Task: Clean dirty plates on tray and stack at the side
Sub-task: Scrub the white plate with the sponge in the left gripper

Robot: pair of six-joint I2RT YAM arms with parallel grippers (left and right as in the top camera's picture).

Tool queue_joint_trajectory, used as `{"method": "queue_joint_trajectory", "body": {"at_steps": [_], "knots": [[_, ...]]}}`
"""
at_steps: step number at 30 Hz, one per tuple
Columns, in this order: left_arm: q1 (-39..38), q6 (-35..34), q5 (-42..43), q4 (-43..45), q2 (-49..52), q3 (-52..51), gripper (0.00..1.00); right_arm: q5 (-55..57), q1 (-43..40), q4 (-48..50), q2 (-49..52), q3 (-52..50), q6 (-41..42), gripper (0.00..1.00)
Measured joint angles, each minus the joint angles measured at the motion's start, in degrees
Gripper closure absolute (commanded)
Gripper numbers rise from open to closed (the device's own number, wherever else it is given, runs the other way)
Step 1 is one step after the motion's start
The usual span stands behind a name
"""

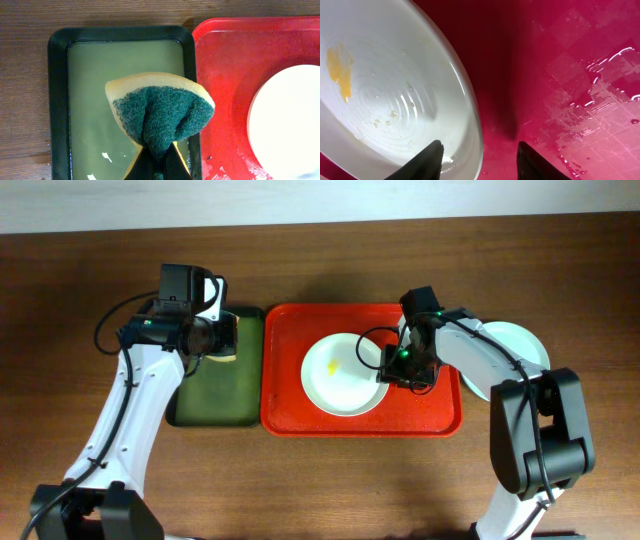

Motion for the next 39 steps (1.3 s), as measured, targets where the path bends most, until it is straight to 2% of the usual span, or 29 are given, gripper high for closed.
{"method": "queue_joint_trajectory", "body": {"at_steps": [7, 10, 21, 29, 32, 35, 39], "knots": [[0.0, 0.0, 0.0, 0.4, 0.0, 0.0, 1.00, 0.0, 0.0, 2.8, 0.0, 0.0, 0.0, 0.96], [0.0, 0.0, 0.0, -2.6, 0.0, 0.0, 1.00, 0.0, 0.0, 3.0, 0.0, 0.0, 0.0, 0.96], [0.0, -0.8, -1.0, -3.9, 0.7, 0.0, 1.00, -1.4, 0.0, -1.5, 0.0, 0.0, 0.0, 0.96], [0.0, -1.3, -1.1, -6.4, 4.6, 0.0, 1.00, 0.7, 6.2, 0.1, 0.0, -0.1, 5.9, 0.96], [0.0, -1.3, -1.9, -11.4, 4.8, 3.1, 1.00, 0.7, 6.2, -0.1, 0.0, -0.1, 6.0, 0.96], [-0.1, -2.0, -3.0, -12.1, 4.8, 6.5, 1.00, 0.7, 6.2, -0.1, 0.0, -0.1, 6.1, 0.96], [-5.2, -2.9, 0.6, -12.4, 6.1, 6.6, 1.00, 0.7, 6.2, -0.1, 0.0, -0.1, 6.1, 0.96]]}}
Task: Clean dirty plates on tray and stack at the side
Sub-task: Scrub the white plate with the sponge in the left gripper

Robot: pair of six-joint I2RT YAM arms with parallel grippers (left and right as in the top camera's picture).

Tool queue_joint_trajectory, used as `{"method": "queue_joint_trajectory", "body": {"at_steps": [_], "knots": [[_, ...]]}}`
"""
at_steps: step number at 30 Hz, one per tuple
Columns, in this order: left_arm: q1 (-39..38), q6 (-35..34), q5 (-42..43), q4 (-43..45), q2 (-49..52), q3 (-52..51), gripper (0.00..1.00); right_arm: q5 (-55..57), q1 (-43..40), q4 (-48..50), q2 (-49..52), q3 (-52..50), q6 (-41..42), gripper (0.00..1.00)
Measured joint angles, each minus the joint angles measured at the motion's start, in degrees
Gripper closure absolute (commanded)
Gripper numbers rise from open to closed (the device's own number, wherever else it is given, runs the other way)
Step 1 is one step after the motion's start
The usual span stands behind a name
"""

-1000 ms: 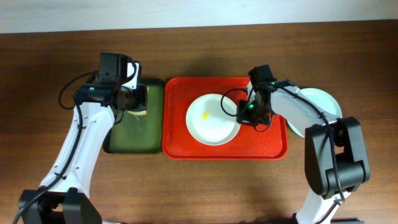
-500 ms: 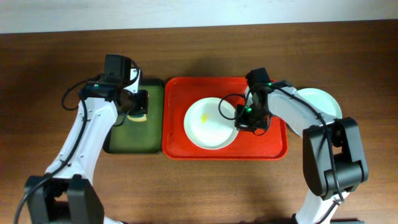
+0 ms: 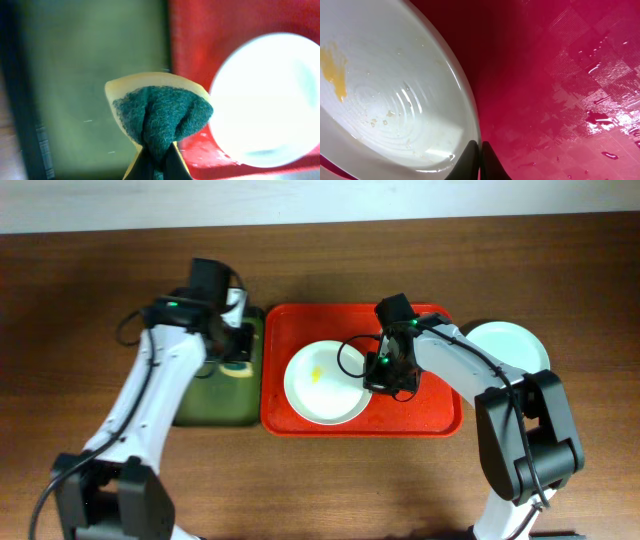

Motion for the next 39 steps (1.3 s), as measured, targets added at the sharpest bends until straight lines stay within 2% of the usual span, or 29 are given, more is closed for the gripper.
{"method": "queue_joint_trajectory", "body": {"at_steps": [2, 5, 6, 9, 16, 24, 28, 31, 33, 34, 35, 36, 37, 39], "knots": [[-5.3, -0.9, 2.5, 1.3, 3.4, 0.0, 1.00, -0.1, 0.0, 0.1, 0.0, 0.0, 0.0, 0.96], [-8.7, -5.1, 3.6, 3.7, 6.9, 0.0, 1.00, -0.3, 0.0, 0.9, 0.0, 0.0, 0.2, 0.96], [-10.4, -7.7, 3.8, 5.2, 9.4, 0.0, 1.00, -0.3, 0.0, 1.3, 0.0, 0.0, 0.2, 0.96], [-12.6, -9.7, 4.0, 12.1, 12.2, 0.1, 1.00, -0.3, 0.0, 1.5, 0.0, 0.0, 0.2, 0.96], [-14.1, -10.3, 2.8, 17.5, 20.6, 0.1, 1.00, -0.3, 0.0, 1.8, 0.0, 0.0, 0.1, 0.96], [-16.8, -10.3, 0.9, 17.4, 23.5, 3.2, 1.00, 1.0, 0.4, 1.9, 0.0, 0.0, 0.1, 0.96], [-16.5, -10.2, 13.6, 18.3, 23.9, 3.1, 1.00, 1.0, 0.4, 2.0, 0.0, 0.0, 0.2, 0.96], [-12.7, -9.3, 25.6, 17.2, 23.9, 1.8, 1.00, 0.8, 1.0, 3.0, 0.0, 0.0, 0.1, 0.96], [-10.6, -8.9, 24.5, 15.4, 22.2, 1.2, 1.00, 0.2, 1.4, 3.1, 0.0, 0.0, 0.0, 0.96], [-9.5, -8.7, 21.5, 13.9, 19.7, 0.9, 1.00, -1.1, 1.4, 3.4, 0.0, -0.1, -0.6, 0.93], [-8.7, -8.7, 18.1, 13.1, 16.9, 0.9, 1.00, -2.8, 1.2, 3.5, 0.0, -0.1, -1.4, 0.78], [-8.2, -8.7, 13.4, 12.0, 13.1, 0.9, 1.00, -4.1, 0.7, 3.1, 0.0, -0.1, -2.1, 0.71], [-8.2, -8.7, 10.7, 11.3, 10.5, 1.0, 1.00, -5.0, 0.0, 2.5, 0.0, -0.1, -2.3, 0.69], [-8.9, -8.6, 7.2, 10.4, 8.8, 1.0, 1.00, -5.7, -1.7, 1.9, 0.0, -0.1, -2.9, 0.75]]}}
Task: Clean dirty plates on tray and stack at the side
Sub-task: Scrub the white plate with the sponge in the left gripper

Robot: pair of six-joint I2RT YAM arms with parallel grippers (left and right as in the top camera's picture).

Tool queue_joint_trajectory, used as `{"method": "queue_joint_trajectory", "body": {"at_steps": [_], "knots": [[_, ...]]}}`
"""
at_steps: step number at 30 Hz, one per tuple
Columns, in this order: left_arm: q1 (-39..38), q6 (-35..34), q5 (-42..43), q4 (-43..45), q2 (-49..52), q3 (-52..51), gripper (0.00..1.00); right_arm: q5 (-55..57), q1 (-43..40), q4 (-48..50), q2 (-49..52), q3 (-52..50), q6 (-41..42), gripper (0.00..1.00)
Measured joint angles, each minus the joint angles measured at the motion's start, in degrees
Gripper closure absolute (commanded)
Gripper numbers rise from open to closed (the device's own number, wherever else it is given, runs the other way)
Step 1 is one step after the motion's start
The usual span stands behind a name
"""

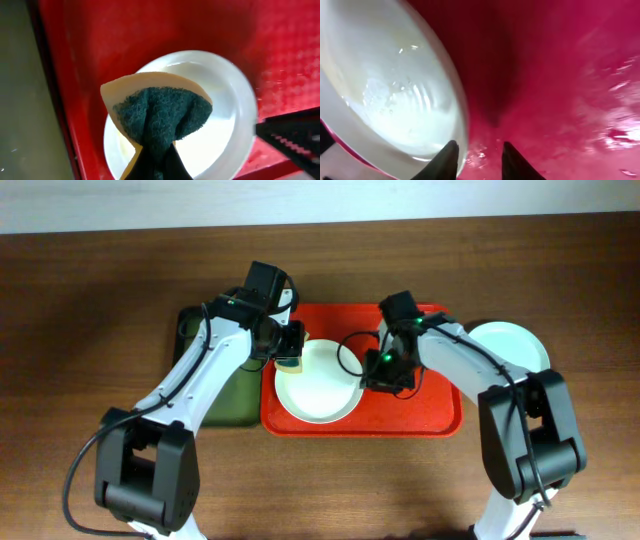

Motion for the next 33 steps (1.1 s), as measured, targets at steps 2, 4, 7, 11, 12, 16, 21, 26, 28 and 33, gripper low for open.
{"method": "queue_joint_trajectory", "body": {"at_steps": [2, 4, 7, 11, 12, 16, 21, 26, 28, 33], "knots": [[-0.7, 0.0, -1.6, -0.3, 1.2, 0.0, 1.00, 0.0, -0.5, 0.1, 0.0, 0.0, -0.3, 0.79], [-1.3, 0.0, -2.1, -0.3, 2.4, 0.0, 1.00, -0.2, -0.5, 0.0, 0.0, 0.0, -0.4, 0.79], [-2.4, 0.0, -2.4, -0.3, 6.0, 0.0, 1.00, -0.2, -0.5, 0.2, 0.0, 0.0, -0.4, 0.79], [-2.8, 0.0, -2.5, -0.1, 9.6, 0.0, 1.00, -0.2, 0.2, 4.3, 0.0, -1.3, -0.5, 0.79], [-2.8, 0.0, -2.5, -0.1, 9.6, 0.0, 1.00, -0.2, 0.6, 4.9, 0.0, -1.7, -0.4, 0.81], [-2.8, 0.0, -2.5, -0.1, 9.7, 0.0, 1.00, -0.4, 1.7, 5.3, 0.0, -2.1, -0.4, 0.96], [-2.8, 0.0, -4.8, 0.0, 9.7, 0.0, 1.00, -0.5, 1.7, 5.6, 0.0, -2.5, -0.4, 0.96], [-3.8, -0.1, -6.9, 3.0, 11.1, -1.2, 1.00, -0.8, 1.7, 5.9, 0.0, -2.6, -0.4, 0.96], [-5.0, -1.6, -8.6, 4.2, 11.6, -1.8, 1.00, -0.8, 1.7, 5.9, 0.0, -2.6, -0.4, 0.96], [-4.7, -1.5, 2.6, 6.4, 12.8, -1.2, 1.00, -0.6, 1.5, 5.5, 0.0, -2.7, -0.4, 0.96]]}}
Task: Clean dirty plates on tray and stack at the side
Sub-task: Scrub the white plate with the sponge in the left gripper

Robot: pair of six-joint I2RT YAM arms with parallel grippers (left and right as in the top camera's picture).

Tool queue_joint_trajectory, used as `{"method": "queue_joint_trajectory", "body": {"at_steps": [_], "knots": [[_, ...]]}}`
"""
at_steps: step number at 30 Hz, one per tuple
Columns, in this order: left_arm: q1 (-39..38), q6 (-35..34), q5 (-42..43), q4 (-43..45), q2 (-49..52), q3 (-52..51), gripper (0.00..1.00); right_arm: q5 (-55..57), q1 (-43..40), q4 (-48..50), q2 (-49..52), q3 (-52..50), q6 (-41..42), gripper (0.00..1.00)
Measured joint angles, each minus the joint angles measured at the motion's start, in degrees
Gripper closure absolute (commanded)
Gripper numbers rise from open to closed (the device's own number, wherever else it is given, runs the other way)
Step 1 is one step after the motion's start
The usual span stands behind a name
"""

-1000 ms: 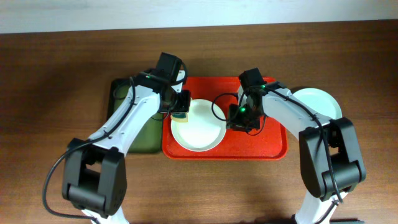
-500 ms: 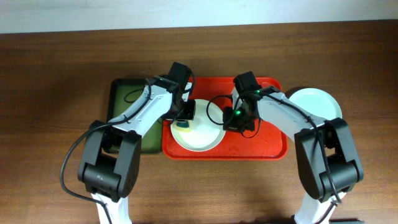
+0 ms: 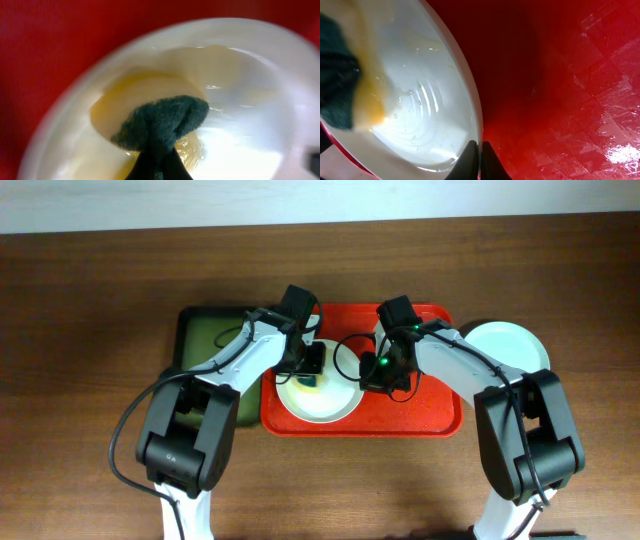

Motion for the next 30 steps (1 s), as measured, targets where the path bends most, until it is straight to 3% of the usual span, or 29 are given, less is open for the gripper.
{"method": "queue_joint_trajectory", "body": {"at_steps": [2, 4, 8, 15, 17, 23, 26, 27, 28, 29, 30], "knots": [[0.5, 0.2, 7.1, -0.2, 0.2, 0.1, 1.00, 0.0, 0.0, 0.0, 0.0, 0.0, 0.0, 0.96], [1.7, 0.2, 8.5, -1.4, -0.8, 0.1, 1.00, 0.0, 0.0, 0.2, 0.0, 0.0, 0.0, 0.96], [3.3, 0.2, -3.7, -6.1, -5.8, -0.7, 1.00, -0.2, 0.0, 0.4, 0.0, 0.0, 0.0, 0.96], [0.1, -2.6, -11.5, 6.3, -8.5, -12.2, 1.00, -0.2, 0.1, 0.4, 0.0, -0.1, 0.0, 0.96], [0.2, -3.6, -8.9, 7.1, -8.7, -12.7, 1.00, -0.2, 0.1, 0.3, 0.0, -0.1, 0.0, 0.96], [-1.4, -4.8, 18.4, 15.0, -7.3, -14.5, 1.00, -0.1, 0.1, 0.3, 0.0, -0.1, 0.0, 0.96], [0.0, -3.8, 12.1, 1.4, -7.3, -7.8, 1.00, -0.2, 0.0, 0.5, 0.0, -0.1, 0.0, 0.94], [1.0, -2.6, 7.5, -3.7, -7.4, -4.5, 1.00, -0.5, -0.3, 0.6, 0.0, -0.2, 0.0, 0.81], [1.9, -1.3, 3.2, -7.7, -7.7, -1.1, 1.00, -0.9, -0.5, 0.6, 0.0, -0.2, 0.0, 0.51], [3.2, 1.2, -2.7, -12.5, -8.3, 4.1, 0.99, -1.7, -1.3, 0.6, 0.0, -0.2, -0.2, 0.41], [4.0, 3.2, -6.9, -15.5, -8.9, 7.9, 0.99, -2.3, -2.1, 0.6, 0.0, -0.2, 0.0, 0.38]]}}
